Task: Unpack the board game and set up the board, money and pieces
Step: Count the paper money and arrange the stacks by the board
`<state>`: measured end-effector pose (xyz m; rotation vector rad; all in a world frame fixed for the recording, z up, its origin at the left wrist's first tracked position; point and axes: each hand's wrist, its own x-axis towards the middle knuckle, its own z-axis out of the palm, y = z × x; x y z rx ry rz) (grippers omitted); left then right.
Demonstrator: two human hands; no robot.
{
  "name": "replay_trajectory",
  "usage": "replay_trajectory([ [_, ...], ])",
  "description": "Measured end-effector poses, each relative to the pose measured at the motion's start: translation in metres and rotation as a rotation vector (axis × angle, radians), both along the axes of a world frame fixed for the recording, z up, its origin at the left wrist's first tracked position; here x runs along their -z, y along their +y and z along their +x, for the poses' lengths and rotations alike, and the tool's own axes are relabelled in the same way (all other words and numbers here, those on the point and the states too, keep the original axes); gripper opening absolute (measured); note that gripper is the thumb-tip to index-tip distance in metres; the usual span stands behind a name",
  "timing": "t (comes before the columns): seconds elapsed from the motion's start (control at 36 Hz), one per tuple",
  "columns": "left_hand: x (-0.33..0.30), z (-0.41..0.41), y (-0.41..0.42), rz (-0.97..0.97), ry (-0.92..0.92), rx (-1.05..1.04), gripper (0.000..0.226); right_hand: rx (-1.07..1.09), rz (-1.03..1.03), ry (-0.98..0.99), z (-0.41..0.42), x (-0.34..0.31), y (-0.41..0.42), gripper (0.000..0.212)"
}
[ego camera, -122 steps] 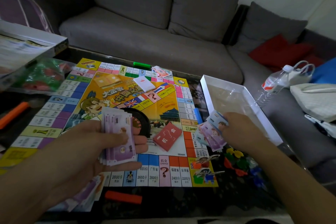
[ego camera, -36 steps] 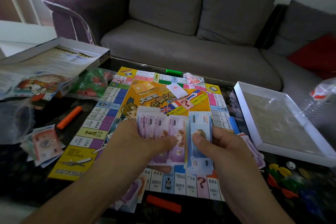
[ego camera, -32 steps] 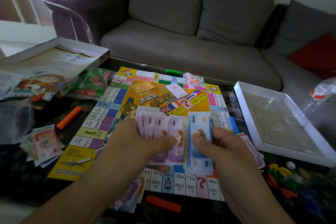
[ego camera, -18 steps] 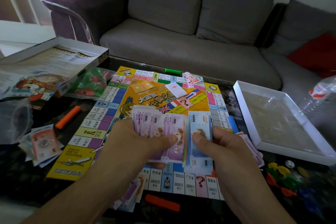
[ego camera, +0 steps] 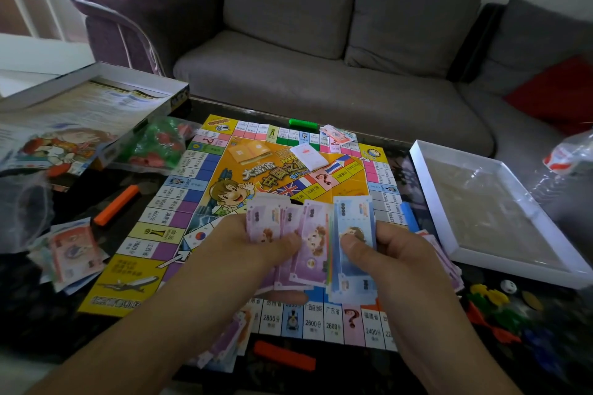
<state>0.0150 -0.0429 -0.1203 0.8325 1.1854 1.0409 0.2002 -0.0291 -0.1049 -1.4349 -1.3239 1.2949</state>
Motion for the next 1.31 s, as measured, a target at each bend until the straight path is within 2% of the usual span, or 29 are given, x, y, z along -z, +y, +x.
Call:
replay_trajectory([
  [0.14, -0.002, 0.001, -0.001, 0.018, 0.036, 0.039, 0.021, 0.002, 0.017, -0.057, -0.002, 0.002, -0.001, 0.023],
  [0.22, -0.001, 0.001, -0.001, 0.038, 0.078, 0.002, 0.02, 0.02, 0.031, -0.048, -0.001, 0.002, 0.0, 0.023],
  [0.42, -0.003, 0.004, -0.002, 0.058, 0.109, -0.095, 0.016, 0.015, 0.023, 0.076, 0.002, 0.004, 0.0, 0.022],
  [0.67, -0.002, 0.002, -0.001, 0.083, 0.144, -0.138, 0.02, -0.055, -0.019, 0.264, 0.004, 0.003, 0.002, 0.026],
  [0.83, -0.002, 0.002, 0.0, 0.084, 0.172, -0.156, 0.021, -0.084, 0.001, 0.253, 0.007, 0.005, 0.004, 0.027],
  [0.97, 0.0, 0.002, 0.0, 0.095, 0.194, -0.148, 0.02, -0.087, 0.011, 0.154, 0.004, 0.011, 0.004, 0.031],
  [1.11, 0.001, 0.003, 0.0, 0.058, 0.118, -0.078, 0.016, -0.021, -0.002, 0.077, 0.007, 0.016, 0.006, 0.017],
  [1.17, -0.001, 0.002, 0.0, 0.023, 0.07, -0.042, 0.013, -0.005, -0.01, 0.073, 0.009, 0.014, 0.007, 0.024],
  [1.25, -0.006, 0.001, -0.001, -0.036, 0.011, -0.033, 0.011, -0.006, -0.04, 0.119, 0.012, 0.013, 0.009, 0.015],
  [1.31, -0.008, 0.0, -0.001, -0.047, 0.01, -0.038, 0.01, -0.015, -0.049, 0.14, 0.014, 0.014, 0.01, 0.021],
])
